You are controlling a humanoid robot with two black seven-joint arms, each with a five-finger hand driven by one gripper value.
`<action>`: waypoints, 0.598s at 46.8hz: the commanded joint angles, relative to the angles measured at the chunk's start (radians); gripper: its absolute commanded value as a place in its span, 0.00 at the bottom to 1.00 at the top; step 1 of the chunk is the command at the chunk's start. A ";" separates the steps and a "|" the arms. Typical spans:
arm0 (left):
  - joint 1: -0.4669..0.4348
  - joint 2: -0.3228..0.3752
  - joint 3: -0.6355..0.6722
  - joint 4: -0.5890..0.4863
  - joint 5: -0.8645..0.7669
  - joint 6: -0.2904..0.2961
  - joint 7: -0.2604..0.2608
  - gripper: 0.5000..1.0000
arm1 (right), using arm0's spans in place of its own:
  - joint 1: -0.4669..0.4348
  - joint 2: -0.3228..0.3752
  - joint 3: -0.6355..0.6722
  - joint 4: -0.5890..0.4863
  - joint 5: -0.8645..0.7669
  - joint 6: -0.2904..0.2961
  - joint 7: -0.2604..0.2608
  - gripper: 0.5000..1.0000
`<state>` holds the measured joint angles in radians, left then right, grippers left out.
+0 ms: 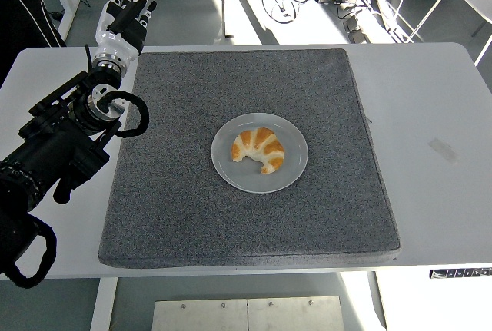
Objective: Place the bread on the plate
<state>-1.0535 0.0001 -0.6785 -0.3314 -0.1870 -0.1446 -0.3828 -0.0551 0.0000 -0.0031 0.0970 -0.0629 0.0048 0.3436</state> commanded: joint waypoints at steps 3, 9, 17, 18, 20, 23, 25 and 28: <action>0.012 0.000 0.007 -0.011 0.000 -0.012 0.007 0.97 | 0.000 0.000 0.000 0.000 0.000 0.000 0.000 1.00; 0.012 0.000 0.007 -0.012 -0.003 -0.012 0.019 0.97 | 0.001 0.000 0.000 0.001 0.000 0.000 0.000 1.00; 0.010 0.000 -0.006 -0.018 -0.009 -0.012 0.108 0.97 | 0.000 0.000 0.000 0.000 0.000 0.000 0.000 1.00; 0.009 0.000 -0.006 -0.018 -0.009 -0.013 0.111 0.97 | 0.000 0.000 -0.001 0.000 0.000 0.000 0.000 1.00; 0.009 0.000 -0.006 -0.018 -0.009 -0.012 0.113 0.97 | 0.000 0.000 -0.002 0.000 0.000 0.000 0.000 1.00; 0.007 0.000 -0.006 -0.018 -0.009 -0.012 0.114 0.97 | 0.000 0.000 -0.002 0.000 0.000 0.000 0.000 1.00; 0.007 0.000 -0.004 -0.018 -0.009 -0.012 0.114 0.97 | 0.000 0.000 -0.002 0.000 0.000 0.000 0.000 1.00; 0.006 0.000 -0.004 -0.018 -0.009 -0.012 0.114 0.97 | 0.000 0.000 -0.002 0.000 0.000 0.000 0.000 1.00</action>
<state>-1.0464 0.0000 -0.6840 -0.3500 -0.1965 -0.1568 -0.2685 -0.0549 0.0000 -0.0046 0.0971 -0.0629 0.0047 0.3436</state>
